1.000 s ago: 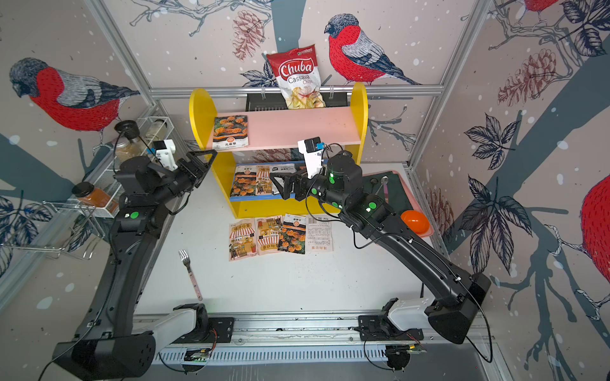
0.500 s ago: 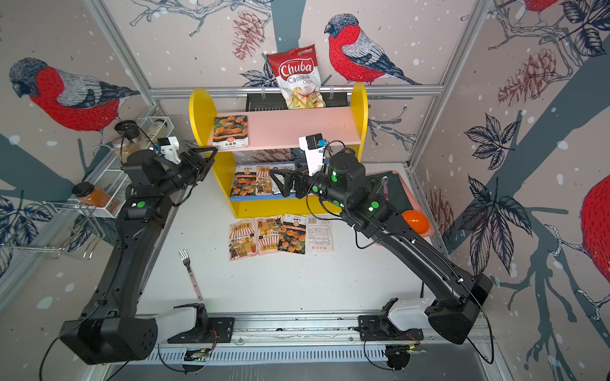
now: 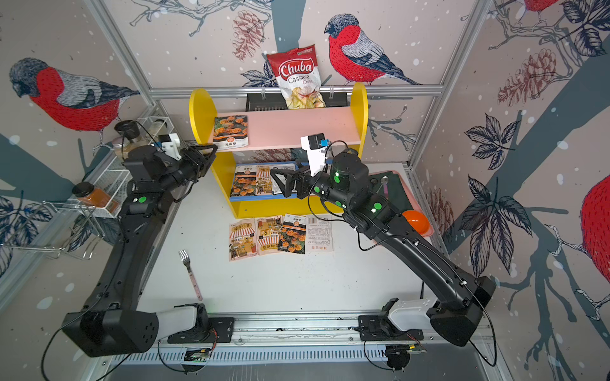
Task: Take the seed bag off the shelf
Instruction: Pick up the seed packet from the shelf.
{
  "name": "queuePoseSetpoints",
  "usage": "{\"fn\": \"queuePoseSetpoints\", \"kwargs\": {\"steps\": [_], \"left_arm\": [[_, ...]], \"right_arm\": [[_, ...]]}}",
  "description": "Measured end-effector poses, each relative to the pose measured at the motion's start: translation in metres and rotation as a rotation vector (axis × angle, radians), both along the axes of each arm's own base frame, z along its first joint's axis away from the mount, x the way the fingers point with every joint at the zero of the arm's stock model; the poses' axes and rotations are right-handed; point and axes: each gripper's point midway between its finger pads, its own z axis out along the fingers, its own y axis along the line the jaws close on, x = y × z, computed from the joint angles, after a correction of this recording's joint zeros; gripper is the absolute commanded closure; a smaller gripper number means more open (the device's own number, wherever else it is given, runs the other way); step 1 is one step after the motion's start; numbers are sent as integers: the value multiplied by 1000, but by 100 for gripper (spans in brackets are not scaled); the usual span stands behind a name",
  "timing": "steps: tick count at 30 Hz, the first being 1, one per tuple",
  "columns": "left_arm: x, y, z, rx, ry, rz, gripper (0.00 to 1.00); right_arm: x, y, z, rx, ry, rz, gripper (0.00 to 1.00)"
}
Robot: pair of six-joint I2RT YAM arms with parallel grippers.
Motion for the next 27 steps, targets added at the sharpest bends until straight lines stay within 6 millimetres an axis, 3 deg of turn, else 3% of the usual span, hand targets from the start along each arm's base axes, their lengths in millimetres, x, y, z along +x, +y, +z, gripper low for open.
{"fn": "queuePoseSetpoints", "kwargs": {"steps": [8,21,27], "left_arm": [[5,0,2,0,-10,0,68],[10,-1,0,-9,1,-14,72],[14,-2,-5,-16,17,-17,80]], "right_arm": [[0,-1,-1,-2,0,-3,0],[-1,-2,-2,-2,0,-4,0],[-1,-3,-1,-1,-1,-5,0]]}}
